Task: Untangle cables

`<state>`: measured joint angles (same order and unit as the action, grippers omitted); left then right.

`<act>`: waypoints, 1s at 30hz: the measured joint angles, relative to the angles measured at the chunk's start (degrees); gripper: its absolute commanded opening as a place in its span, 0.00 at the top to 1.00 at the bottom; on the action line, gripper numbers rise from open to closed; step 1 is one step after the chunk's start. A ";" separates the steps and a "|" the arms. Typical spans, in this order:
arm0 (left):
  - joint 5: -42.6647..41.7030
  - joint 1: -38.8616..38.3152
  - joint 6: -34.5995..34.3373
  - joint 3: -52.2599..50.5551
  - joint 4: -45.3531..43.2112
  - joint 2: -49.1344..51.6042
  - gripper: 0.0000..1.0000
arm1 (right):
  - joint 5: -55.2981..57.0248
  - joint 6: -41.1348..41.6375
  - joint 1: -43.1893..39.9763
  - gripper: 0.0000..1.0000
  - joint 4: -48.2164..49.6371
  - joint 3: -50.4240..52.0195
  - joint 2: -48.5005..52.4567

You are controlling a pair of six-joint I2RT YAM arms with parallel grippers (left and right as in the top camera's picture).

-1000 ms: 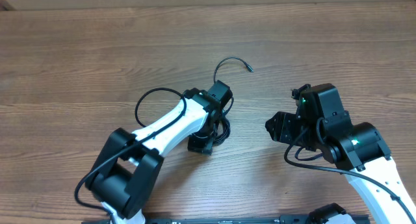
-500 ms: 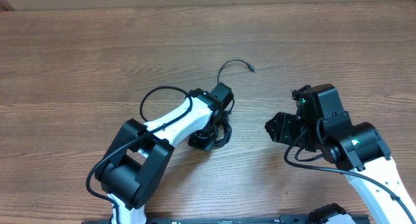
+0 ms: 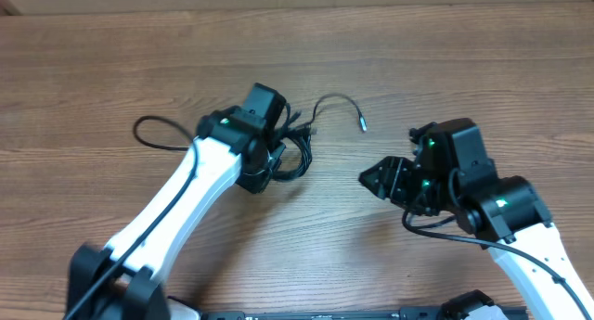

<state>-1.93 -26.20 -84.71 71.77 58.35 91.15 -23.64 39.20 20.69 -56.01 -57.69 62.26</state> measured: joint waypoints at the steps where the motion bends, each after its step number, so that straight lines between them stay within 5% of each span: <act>1: -0.15 0.00 0.55 0.13 -0.02 -2.05 0.96 | -1.16 0.57 0.68 0.44 1.86 0.98 0.04; 9: -2.03 -0.02 1.36 0.28 -0.02 -5.25 0.96 | -4.83 8.59 12.22 0.42 22.53 7.63 4.37; 16: -4.74 -0.02 1.36 0.28 -0.20 -5.25 0.96 | 2.16 16.57 19.26 0.42 25.97 7.63 11.58; 30: -8.41 0.04 1.64 0.28 -0.28 -5.25 0.96 | 6.03 25.03 19.54 0.42 32.79 7.69 14.80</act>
<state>-10.35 -26.15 -83.07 72.05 58.06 85.91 -17.61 64.23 40.23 -23.22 -50.00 77.06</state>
